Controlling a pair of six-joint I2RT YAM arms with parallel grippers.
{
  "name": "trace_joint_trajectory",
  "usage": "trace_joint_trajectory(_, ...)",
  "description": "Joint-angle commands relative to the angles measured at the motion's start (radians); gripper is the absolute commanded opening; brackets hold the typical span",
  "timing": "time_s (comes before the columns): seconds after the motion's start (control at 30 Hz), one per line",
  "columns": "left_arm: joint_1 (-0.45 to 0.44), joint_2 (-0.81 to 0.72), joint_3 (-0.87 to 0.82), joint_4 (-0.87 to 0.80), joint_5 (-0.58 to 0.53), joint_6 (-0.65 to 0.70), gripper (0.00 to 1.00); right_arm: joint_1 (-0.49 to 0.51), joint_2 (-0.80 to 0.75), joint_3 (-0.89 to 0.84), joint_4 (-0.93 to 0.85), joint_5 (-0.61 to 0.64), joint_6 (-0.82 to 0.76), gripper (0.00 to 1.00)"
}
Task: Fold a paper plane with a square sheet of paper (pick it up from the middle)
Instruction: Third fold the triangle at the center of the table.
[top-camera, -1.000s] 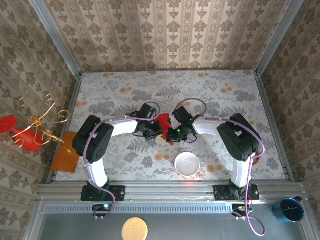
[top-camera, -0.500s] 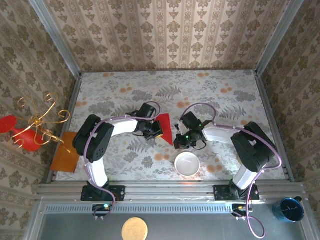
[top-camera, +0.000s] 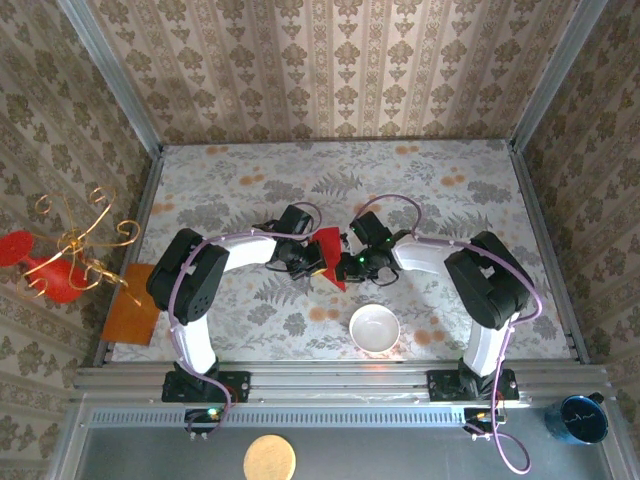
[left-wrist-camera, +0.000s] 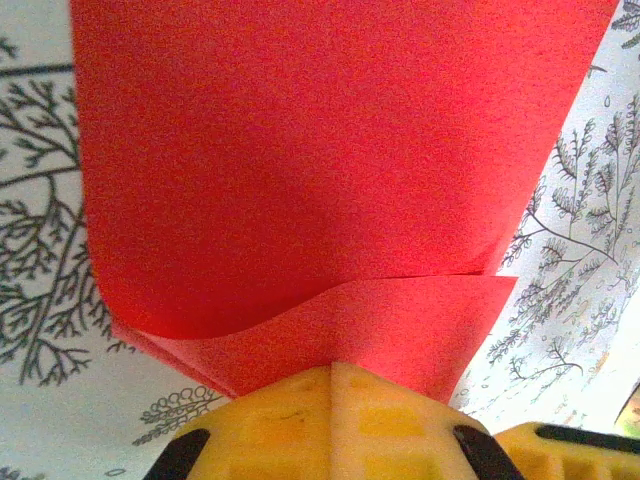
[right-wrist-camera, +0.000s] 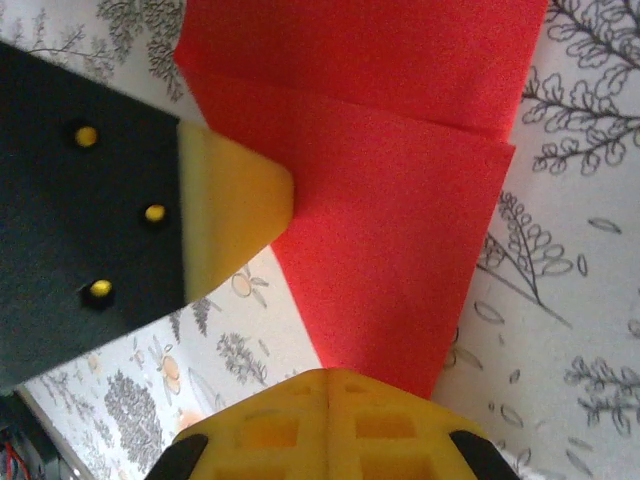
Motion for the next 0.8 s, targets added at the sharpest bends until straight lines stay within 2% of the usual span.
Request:
trace_joint_trajectory(0.0,0.003,0.039,-0.002,-0.070,-0.086,0.025,0.00,0.003,0.036,0.026,-0.045,0.034,0.001,0.03)
trace_joint_trajectory(0.2,0.002,-0.002,0.003,0.003,-0.061,0.057,0.00,0.003,0.062,0.014,-0.101,0.074,-0.022,0.02)
trace_joint_trajectory(0.4,-0.026,-0.073,0.005,0.050,-0.098,0.150,0.00,0.002,0.084,0.012,-0.134,0.103,-0.024,0.00)
trace_joint_trajectory(0.77,-0.041,-0.034,-0.013,0.098,-0.026,0.172,0.00,-0.001,0.109,0.024,-0.150,0.096,-0.012,0.00)
